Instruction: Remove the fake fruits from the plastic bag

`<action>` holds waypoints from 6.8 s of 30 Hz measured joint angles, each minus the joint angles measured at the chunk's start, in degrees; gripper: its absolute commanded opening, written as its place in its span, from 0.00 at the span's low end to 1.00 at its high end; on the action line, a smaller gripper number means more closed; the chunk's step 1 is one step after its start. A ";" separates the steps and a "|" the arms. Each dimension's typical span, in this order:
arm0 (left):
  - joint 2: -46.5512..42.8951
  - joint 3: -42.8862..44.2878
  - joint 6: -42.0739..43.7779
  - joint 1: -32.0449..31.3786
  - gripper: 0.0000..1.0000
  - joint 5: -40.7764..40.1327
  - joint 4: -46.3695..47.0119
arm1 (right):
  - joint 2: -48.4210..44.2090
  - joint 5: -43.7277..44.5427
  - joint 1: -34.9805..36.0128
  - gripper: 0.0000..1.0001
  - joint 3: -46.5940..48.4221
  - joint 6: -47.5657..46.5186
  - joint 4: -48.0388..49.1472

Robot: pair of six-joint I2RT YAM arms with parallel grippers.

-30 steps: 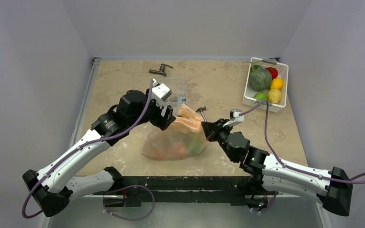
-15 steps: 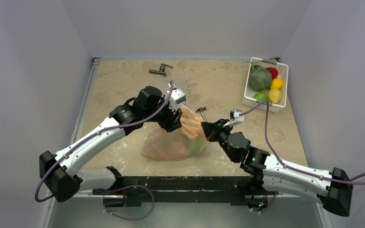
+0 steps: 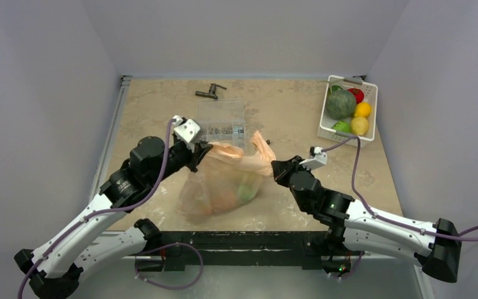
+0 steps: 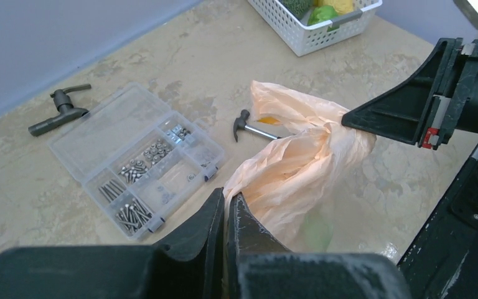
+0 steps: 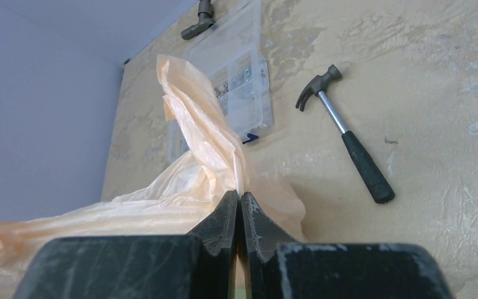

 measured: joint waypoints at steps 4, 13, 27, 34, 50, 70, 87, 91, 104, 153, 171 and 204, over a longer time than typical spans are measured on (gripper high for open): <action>2.03 0.13 0.02 0.00 0.00 -0.85 0.68 | 0.33 -4.22 -0.07 0.44 0.00 -9.51 4.35; 6.21 0.70 0.00 0.02 0.00 1.66 -0.37 | 7.63 -10.40 -2.86 0.85 13.53 -30.42 1.55; 7.28 2.08 0.00 0.02 0.00 3.45 -1.73 | 30.21 -29.79 -18.95 0.49 31.41 -32.87 -9.35; 7.74 2.32 0.96 -0.17 0.53 2.78 -2.40 | 29.44 -37.51 -18.75 0.00 27.76 -32.72 -6.73; 23.45 20.04 2.97 -6.73 0.63 -7.56 -18.18 | 20.55 -41.94 -18.75 0.00 21.77 -36.39 1.79; 12.09 24.22 -1.55 -8.46 0.00 -24.30 -19.04 | 13.49 -37.83 -20.06 0.00 18.99 -28.46 6.32; -8.09 19.10 -16.85 -8.46 0.00 -17.33 -24.33 | 35.19 -43.10 -20.90 0.00 46.95 -33.94 1.38; -6.88 15.32 -20.28 -8.46 0.00 -11.41 -21.81 | 42.75 -46.21 -20.90 0.08 58.34 -35.85 -3.30; -5.42 8.41 -28.00 -8.46 0.00 -4.20 -16.94 | 49.66 -39.93 -20.00 0.95 70.93 -39.32 -22.80; 3.32 22.29 -24.72 -8.46 0.80 3.91 -25.59 | 19.96 -30.88 -0.72 0.00 23.65 -16.24 -9.84; 24.20 20.85 -21.22 0.24 0.82 -0.24 -34.47 | 16.20 -29.38 -0.74 0.00 23.65 -17.59 -7.87; 1.97 1.57 -23.10 19.67 0.00 4.13 -24.22 | 23.23 -39.47 -20.35 0.82 38.42 -44.59 -18.43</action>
